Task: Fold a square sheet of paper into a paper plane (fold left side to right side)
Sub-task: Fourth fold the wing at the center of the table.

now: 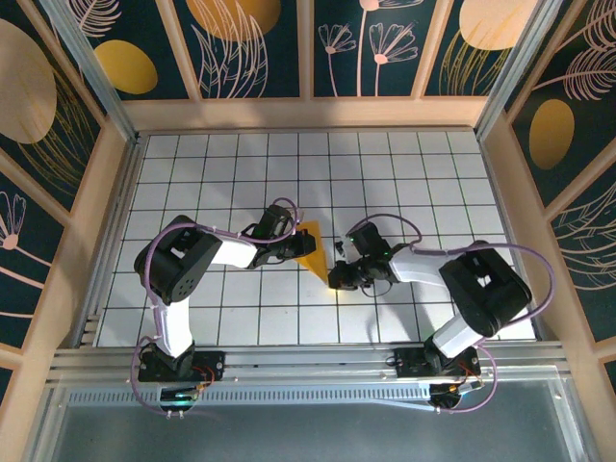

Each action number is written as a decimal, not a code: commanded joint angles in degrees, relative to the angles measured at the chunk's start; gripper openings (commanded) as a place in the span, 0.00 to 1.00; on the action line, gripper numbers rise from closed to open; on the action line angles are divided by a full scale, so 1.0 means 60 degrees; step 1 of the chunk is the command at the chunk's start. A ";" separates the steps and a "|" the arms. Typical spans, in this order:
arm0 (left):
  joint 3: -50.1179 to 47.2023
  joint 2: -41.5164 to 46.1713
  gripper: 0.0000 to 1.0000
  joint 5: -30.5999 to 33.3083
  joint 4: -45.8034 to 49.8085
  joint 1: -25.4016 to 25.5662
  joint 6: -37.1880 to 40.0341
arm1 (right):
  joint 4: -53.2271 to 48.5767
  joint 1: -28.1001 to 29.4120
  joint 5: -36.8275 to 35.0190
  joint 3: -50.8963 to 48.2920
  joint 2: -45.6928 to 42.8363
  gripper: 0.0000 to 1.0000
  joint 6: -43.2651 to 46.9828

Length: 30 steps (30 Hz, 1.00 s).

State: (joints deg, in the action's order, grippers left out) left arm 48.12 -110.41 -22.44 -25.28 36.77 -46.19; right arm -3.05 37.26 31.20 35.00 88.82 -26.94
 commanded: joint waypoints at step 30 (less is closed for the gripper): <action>-0.0223 -0.0158 0.00 0.0566 0.0932 -0.0069 0.0170 | 0.1122 -0.0059 -0.0640 0.2308 0.2418 0.00 -0.0185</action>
State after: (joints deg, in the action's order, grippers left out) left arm 48.12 -110.26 -21.98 -25.26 36.77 -46.17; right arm 2.70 37.10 29.43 47.05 101.78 -27.81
